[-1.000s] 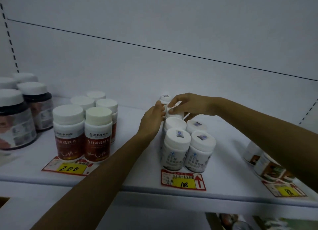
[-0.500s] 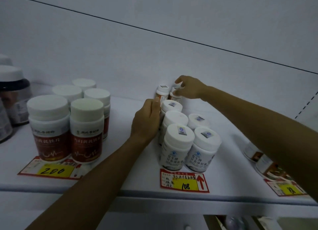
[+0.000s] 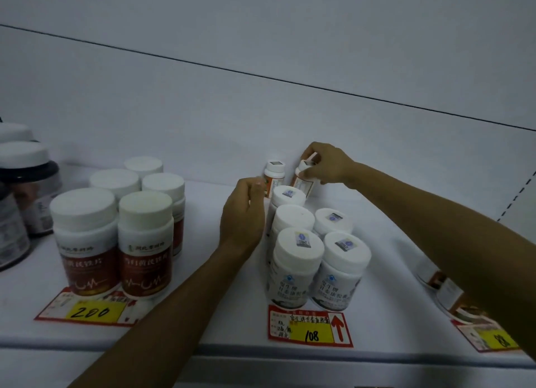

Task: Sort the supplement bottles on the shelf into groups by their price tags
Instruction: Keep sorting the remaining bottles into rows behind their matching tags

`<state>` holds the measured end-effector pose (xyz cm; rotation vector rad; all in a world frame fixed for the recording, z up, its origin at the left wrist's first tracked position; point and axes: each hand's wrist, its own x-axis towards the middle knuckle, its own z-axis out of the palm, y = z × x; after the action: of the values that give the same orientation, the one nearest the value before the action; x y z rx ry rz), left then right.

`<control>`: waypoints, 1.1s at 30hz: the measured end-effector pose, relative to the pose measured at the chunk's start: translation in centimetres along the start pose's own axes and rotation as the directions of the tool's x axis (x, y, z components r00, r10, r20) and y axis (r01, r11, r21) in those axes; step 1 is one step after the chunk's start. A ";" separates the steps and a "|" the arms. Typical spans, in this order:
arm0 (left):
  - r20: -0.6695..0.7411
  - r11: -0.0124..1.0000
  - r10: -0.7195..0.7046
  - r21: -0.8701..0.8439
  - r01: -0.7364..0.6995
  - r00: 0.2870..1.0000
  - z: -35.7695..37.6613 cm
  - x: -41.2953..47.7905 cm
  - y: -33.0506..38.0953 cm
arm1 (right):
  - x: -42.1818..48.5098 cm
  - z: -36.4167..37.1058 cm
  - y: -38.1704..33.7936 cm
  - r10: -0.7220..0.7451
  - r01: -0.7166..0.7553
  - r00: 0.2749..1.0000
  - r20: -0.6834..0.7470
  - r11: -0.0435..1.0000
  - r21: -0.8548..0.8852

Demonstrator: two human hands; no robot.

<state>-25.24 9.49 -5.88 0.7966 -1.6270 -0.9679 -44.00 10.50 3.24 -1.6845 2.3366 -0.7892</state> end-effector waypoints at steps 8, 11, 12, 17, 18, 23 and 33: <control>-0.078 0.993 0.002 -0.116 -0.011 0.997 -0.3 3.8 9.1 | -4.3 -9.0 -2.4 -0.144 0.079 0.977 0.157 0.929 0.360; 0.042 0.995 0.000 -0.099 0.005 0.999 1.1 3.5 12.1 | -5.9 -12.3 -2.1 -0.235 0.095 0.944 0.232 0.866 0.492; 0.113 0.993 -0.047 -0.107 0.059 0.993 1.7 2.9 12.8 | -6.3 -13.2 -1.9 -0.265 0.098 0.932 0.248 0.841 0.531; 0.522 0.833 -0.144 -0.394 0.388 0.841 4.7 -0.5 15.5 | -8.1 -16.6 1.0 -0.393 0.110 0.879 0.269 0.718 0.687; 0.505 0.851 -0.125 -0.388 0.354 0.854 5.6 -0.8 15.8 | -8.4 -17.1 1.9 -0.397 0.107 0.879 0.265 0.706 0.700; 0.213 0.992 -0.037 -0.110 0.062 0.976 10.7 -2.9 17.1 | -9.7 -19.1 6.4 -0.343 0.115 0.918 0.196 0.706 0.698; 0.109 0.990 0.078 0.106 -0.090 0.991 17.7 -7.1 17.4 | -11.9 -19.2 12.2 -0.359 0.259 0.930 0.083 0.797 0.545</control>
<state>-41.22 27.14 4.01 0.7561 -1.8032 -0.8783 -57.99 30.44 11.35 -1.7961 1.5339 -1.1481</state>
